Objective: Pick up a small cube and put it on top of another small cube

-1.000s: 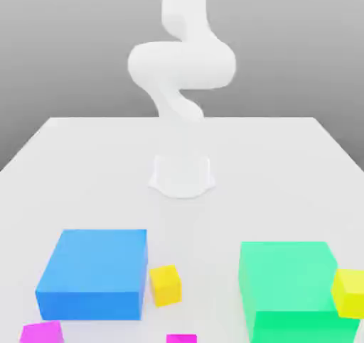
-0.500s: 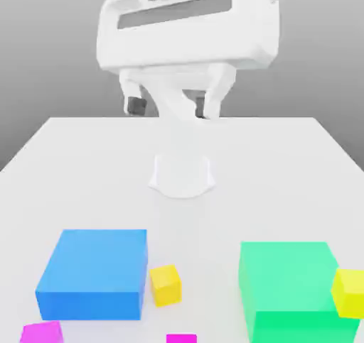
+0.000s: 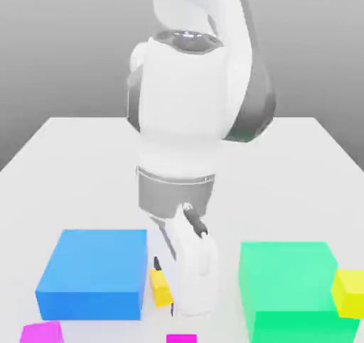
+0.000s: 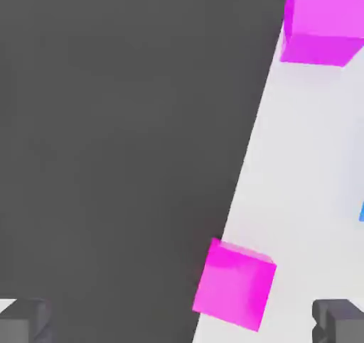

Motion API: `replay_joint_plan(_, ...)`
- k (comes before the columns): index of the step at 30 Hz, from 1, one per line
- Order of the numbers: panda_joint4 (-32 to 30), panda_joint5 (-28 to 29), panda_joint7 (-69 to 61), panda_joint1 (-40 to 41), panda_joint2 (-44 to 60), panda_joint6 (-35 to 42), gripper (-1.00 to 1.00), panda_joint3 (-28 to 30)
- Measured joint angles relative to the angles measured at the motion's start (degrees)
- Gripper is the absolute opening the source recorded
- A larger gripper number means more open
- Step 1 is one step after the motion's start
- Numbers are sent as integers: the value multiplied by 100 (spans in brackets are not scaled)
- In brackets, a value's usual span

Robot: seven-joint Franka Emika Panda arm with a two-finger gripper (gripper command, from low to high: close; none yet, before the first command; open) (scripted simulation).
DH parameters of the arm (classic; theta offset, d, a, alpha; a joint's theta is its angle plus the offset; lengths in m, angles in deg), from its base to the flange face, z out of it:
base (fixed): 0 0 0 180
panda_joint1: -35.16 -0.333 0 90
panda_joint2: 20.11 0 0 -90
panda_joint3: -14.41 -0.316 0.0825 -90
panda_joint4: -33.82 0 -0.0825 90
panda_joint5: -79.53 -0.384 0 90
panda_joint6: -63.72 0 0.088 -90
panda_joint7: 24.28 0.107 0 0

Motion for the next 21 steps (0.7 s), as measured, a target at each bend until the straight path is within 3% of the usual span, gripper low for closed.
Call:
replay_joint_plan(4,14,-174,723,-143,639,-241,0,128)
replay_joint_plan(8,173,1,1023,-355,1441,-814,0,385)
replay_joint_plan(9,205,39,1057,-399,1583,-922,-100,438)
replay_joint_plan(16,205,36,1059,-401,1585,-935,-100,440)
replay_joint_plan(21,-96,-274,948,-238,678,-325,-100,229)
